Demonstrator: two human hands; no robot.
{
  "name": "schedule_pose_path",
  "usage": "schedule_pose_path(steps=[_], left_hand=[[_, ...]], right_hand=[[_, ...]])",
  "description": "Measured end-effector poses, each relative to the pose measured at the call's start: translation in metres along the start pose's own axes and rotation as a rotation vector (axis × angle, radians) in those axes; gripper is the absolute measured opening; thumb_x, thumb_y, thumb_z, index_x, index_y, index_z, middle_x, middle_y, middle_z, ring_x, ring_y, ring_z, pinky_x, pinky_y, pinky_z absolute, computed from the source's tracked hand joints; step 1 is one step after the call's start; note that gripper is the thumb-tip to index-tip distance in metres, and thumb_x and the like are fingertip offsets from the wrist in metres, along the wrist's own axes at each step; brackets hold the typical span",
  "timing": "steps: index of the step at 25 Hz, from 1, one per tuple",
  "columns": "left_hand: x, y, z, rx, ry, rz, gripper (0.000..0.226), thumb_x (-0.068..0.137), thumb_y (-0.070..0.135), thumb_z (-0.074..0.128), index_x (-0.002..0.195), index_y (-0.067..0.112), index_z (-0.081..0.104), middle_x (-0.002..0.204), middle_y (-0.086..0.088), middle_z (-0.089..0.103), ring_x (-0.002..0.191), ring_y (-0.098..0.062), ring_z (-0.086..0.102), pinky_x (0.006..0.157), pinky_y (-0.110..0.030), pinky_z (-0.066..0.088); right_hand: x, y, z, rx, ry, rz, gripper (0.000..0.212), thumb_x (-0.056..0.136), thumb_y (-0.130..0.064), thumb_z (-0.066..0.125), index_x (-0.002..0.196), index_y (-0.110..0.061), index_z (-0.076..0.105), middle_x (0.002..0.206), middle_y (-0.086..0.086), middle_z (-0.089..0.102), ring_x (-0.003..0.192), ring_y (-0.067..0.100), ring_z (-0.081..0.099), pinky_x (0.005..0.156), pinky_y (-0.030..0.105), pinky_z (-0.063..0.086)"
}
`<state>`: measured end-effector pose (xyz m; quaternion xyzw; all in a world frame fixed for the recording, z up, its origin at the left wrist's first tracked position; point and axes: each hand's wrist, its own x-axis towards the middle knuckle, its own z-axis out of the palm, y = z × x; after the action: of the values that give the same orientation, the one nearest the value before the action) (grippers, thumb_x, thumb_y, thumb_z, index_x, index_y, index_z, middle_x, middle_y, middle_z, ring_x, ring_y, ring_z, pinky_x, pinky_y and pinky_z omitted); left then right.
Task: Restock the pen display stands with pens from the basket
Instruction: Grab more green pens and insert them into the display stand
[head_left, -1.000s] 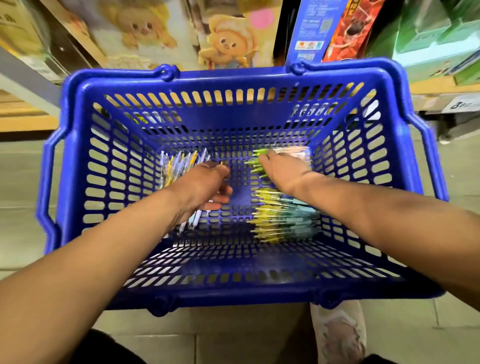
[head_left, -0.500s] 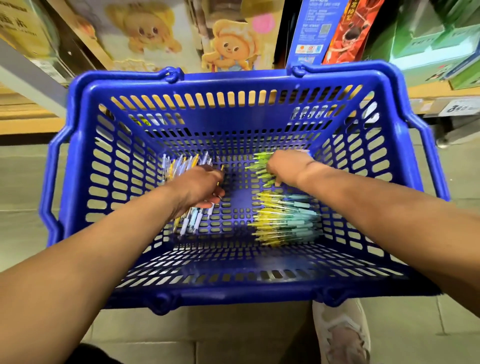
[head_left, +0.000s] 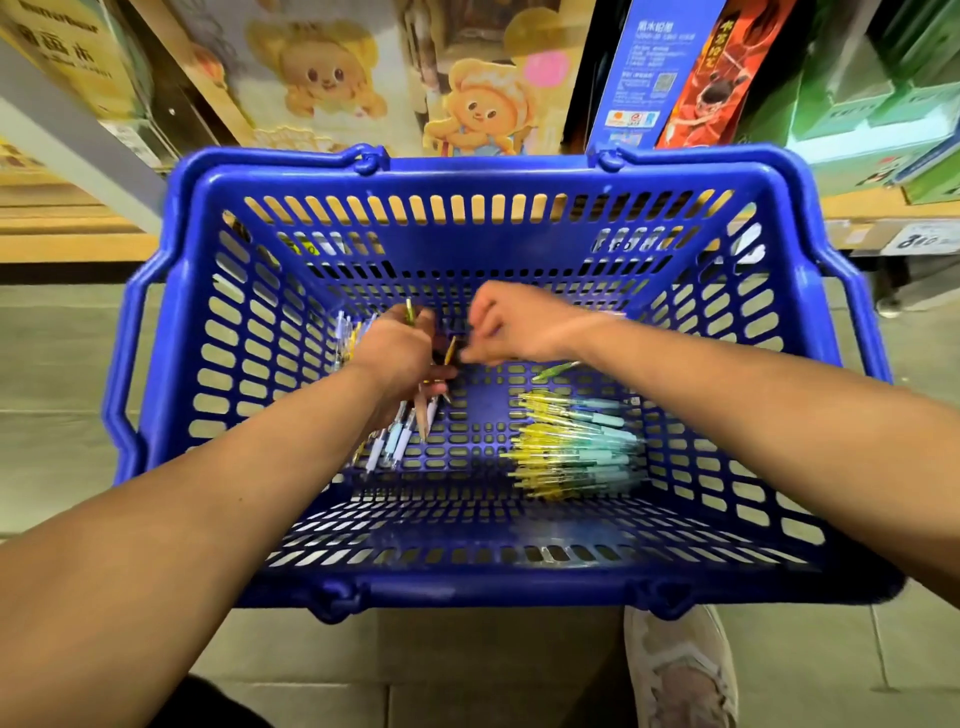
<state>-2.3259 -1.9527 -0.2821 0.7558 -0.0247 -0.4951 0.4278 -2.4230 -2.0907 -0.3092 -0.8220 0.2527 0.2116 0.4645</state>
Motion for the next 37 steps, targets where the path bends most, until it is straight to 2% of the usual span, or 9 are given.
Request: schedule_pose_path(steps=[3, 8, 11, 14, 17, 20, 26, 31, 37], left_hand=[[-0.002, 0.0, -0.008, 0.014, 0.004, -0.03, 0.031, 0.109, 0.024, 0.045, 0.135, 0.007, 0.046, 0.098, -0.01, 0.071, 0.057, -0.017, 0.057, 0.048, -0.028, 0.04], [-0.005, 0.005, -0.006, -0.016, -0.02, -0.055, 0.025, 0.107, 0.014, 0.048, 0.127, -0.001, 0.047, 0.083, -0.012, 0.071, 0.048, -0.013, 0.048, 0.04, -0.023, 0.039], [-0.009, 0.006, -0.003, -0.088, -0.051, -0.067, 0.024, 0.109, 0.02, 0.045, 0.126, 0.003, 0.049, 0.112, -0.018, 0.07, 0.083, -0.024, 0.069, 0.069, -0.036, 0.061], [-0.01, 0.004, -0.003, -0.08, -0.072, -0.052, 0.016, 0.109, 0.027, 0.045, 0.11, 0.013, 0.052, 0.127, -0.018, 0.063, 0.111, -0.035, 0.064, 0.092, -0.052, 0.055], [-0.012, 0.005, 0.0, -0.123, -0.15, -0.055, 0.026, 0.109, 0.03, 0.042, 0.125, 0.012, 0.051, 0.119, -0.023, 0.065, 0.098, -0.039, 0.064, 0.09, -0.055, 0.051], [-0.011, 0.006, -0.002, -0.135, -0.108, -0.042, 0.021, 0.11, 0.029, 0.041, 0.127, 0.018, 0.046, 0.099, -0.012, 0.066, 0.068, -0.023, 0.063, 0.064, -0.039, 0.051], [-0.001, 0.0, -0.015, -0.078, -0.034, -0.075, 0.016, 0.108, 0.02, 0.046, 0.121, 0.012, 0.045, 0.079, -0.008, 0.059, 0.055, -0.015, 0.046, 0.048, -0.028, 0.041], [0.001, 0.001, -0.017, -0.094, -0.08, -0.123, 0.032, 0.105, 0.018, 0.052, 0.131, 0.0, 0.054, 0.074, -0.009, 0.072, 0.056, -0.017, 0.061, 0.052, -0.029, 0.055], [0.001, -0.003, -0.021, -0.119, -0.089, -0.161, 0.029, 0.105, 0.023, 0.053, 0.127, 0.006, 0.06, 0.11, -0.019, 0.074, 0.096, -0.029, 0.074, 0.078, -0.043, 0.061]], right_hand=[[-0.007, 0.037, -0.012, -0.763, -0.168, 0.155, 0.028, 0.092, -0.029, 0.073, 0.114, -0.016, 0.064, 0.111, 0.001, 0.068, 0.103, 0.025, 0.066, 0.079, 0.033, 0.051], [-0.01, 0.053, 0.005, -0.973, -0.125, 0.191, 0.021, 0.097, 0.0, 0.056, 0.111, -0.011, 0.066, 0.104, 0.006, 0.065, 0.09, 0.029, 0.064, 0.068, 0.036, 0.052], [-0.003, 0.041, -0.005, -0.682, -0.023, 0.11, 0.011, 0.098, -0.018, 0.06, 0.093, -0.019, 0.07, 0.092, 0.001, 0.071, 0.085, 0.024, 0.069, 0.074, 0.035, 0.058], [0.001, 0.015, -0.009, -0.049, 0.044, -0.008, 0.01, 0.091, -0.038, 0.071, 0.09, -0.029, 0.075, 0.081, -0.01, 0.076, 0.081, 0.011, 0.073, 0.077, 0.029, 0.058], [0.011, -0.011, 0.005, 0.371, 0.043, -0.058, 0.005, 0.085, -0.022, 0.077, 0.089, -0.024, 0.078, 0.086, -0.001, 0.079, 0.086, 0.018, 0.076, 0.086, 0.038, 0.062], [0.013, -0.01, 0.005, 0.639, -0.113, -0.074, 0.017, 0.089, -0.008, 0.072, 0.095, -0.022, 0.077, 0.098, 0.005, 0.079, 0.097, 0.02, 0.075, 0.09, 0.032, 0.06], [0.01, 0.037, -0.002, -0.694, 0.022, 0.121, 0.016, 0.095, -0.009, 0.065, 0.108, -0.014, 0.071, 0.096, 0.001, 0.068, 0.086, 0.024, 0.069, 0.074, 0.033, 0.057], [0.014, 0.046, 0.02, -1.122, 0.073, 0.07, 0.03, 0.092, 0.008, 0.057, 0.109, -0.013, 0.07, 0.096, 0.003, 0.07, 0.088, 0.028, 0.072, 0.06, 0.034, 0.051], [0.004, 0.05, 0.029, -1.284, 0.034, -0.046, 0.023, 0.093, 0.003, 0.06, 0.102, -0.016, 0.07, 0.086, -0.001, 0.068, 0.077, 0.024, 0.068, 0.056, 0.033, 0.047]])
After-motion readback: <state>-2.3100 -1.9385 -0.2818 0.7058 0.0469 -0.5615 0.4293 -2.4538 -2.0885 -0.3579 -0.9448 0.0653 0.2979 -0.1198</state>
